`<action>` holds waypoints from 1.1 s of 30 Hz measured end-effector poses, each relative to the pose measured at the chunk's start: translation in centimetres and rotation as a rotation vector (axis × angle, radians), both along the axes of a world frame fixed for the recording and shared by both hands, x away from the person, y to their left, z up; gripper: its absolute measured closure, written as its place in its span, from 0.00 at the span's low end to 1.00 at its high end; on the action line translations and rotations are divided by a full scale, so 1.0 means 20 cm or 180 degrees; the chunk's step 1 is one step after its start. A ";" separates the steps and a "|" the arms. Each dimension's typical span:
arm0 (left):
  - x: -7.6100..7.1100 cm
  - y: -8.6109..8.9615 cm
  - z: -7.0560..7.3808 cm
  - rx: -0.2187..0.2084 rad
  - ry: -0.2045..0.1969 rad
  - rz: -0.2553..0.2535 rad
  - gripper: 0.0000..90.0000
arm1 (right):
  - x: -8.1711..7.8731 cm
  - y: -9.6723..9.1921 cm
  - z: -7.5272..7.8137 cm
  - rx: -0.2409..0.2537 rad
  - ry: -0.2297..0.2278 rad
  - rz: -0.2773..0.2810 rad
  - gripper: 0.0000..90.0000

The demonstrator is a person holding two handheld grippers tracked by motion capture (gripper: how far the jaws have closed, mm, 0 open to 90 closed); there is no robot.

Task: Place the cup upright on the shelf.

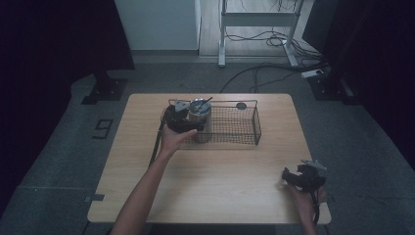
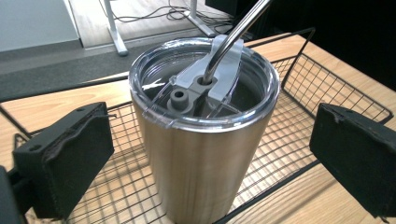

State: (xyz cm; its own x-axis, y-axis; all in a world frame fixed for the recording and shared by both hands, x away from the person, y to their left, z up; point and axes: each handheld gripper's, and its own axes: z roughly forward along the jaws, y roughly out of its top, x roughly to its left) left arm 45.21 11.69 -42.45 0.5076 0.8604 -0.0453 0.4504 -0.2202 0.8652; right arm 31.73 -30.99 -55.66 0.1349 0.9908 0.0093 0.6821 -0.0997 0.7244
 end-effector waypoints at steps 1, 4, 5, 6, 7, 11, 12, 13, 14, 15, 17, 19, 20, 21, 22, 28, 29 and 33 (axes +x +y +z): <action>-0.01 0.01 0.00 0.0000 0.0004 -0.0014 0.00 | 0.00 0.00 0.00 0.0000 0.0000 -0.0001 0.05; -0.04 0.04 0.00 -0.0005 0.0025 -0.0056 0.00 | 0.00 0.00 0.00 0.0000 0.0000 0.0000 0.05; -0.05 0.05 0.00 -0.0021 0.0035 -0.0074 0.00 | 0.00 0.00 0.00 0.0000 0.0000 0.0000 0.05; -0.06 0.06 0.00 -0.0033 0.0054 -0.0087 0.00 | 0.00 0.00 0.00 -0.0004 -0.0003 0.0004 0.05; -0.07 0.07 0.00 -0.0026 0.0062 -0.0090 0.00 | 0.00 0.00 0.00 -0.0005 -0.0003 0.0004 0.05; -0.13 0.11 -0.01 -0.0060 0.0097 -0.0117 0.01 | 0.00 0.00 0.00 -0.0002 -0.0005 0.0001 0.05; -0.15 0.12 -0.02 -0.0055 0.0115 -0.0124 0.01 | 0.00 0.00 0.00 0.0002 -0.0001 -0.0004 0.05; -0.17 0.12 -0.03 -0.0065 0.0121 -0.0132 0.01 | 0.00 0.00 0.00 0.0000 0.0000 -0.0001 0.05; -0.18 0.13 -0.03 -0.0059 0.0144 -0.0133 0.01 | 0.00 0.00 0.00 0.0001 -0.0001 -0.0001 0.05; -0.18 0.13 -0.03 -0.0059 0.0144 -0.0133 0.01 | 0.00 0.00 0.00 -0.0001 0.0005 -0.0001 0.05; -0.23 0.15 -0.05 -0.0028 0.0185 -0.0123 0.02 | 0.00 0.00 0.00 0.0004 0.0004 -0.0005 0.05; -0.26 0.16 -0.06 -0.0058 0.0193 -0.0146 0.02 | 0.00 0.00 0.00 0.0003 0.0003 -0.0005 0.05; -0.27 0.17 -0.07 -0.0064 0.0203 -0.0164 0.02 | 0.00 0.00 0.00 0.0004 0.0004 -0.0006 0.05; -0.29 0.18 -0.07 -0.0069 0.0203 -0.0175 0.02 | 0.00 0.00 0.00 0.0004 0.0004 -0.0005 0.05; -0.30 0.18 -0.08 -0.0077 0.0198 -0.0180 0.02 | 0.00 0.00 0.00 0.0004 0.0003 -0.0005 0.05; -0.39 0.22 -0.15 -0.0051 0.0166 -0.0164 0.04 | 0.00 0.00 0.00 0.0003 0.0003 -0.0005 0.05; -0.40 0.23 -0.17 -0.0062 0.0166 -0.0149 0.05 | 0.00 0.00 0.00 0.0003 0.0003 -0.0005 0.05; -0.47 0.25 -0.22 -0.0071 0.0129 -0.0150 0.07 | 0.00 0.00 0.00 0.0003 0.0003 -0.0005 0.05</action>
State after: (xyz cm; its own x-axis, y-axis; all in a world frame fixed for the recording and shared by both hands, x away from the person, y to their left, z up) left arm 35.77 16.73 -46.87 0.5450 0.8341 -0.0855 0.4747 -0.2229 0.8515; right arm 31.73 -30.97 -55.64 0.1366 0.9906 0.0101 0.6827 -0.1015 0.7236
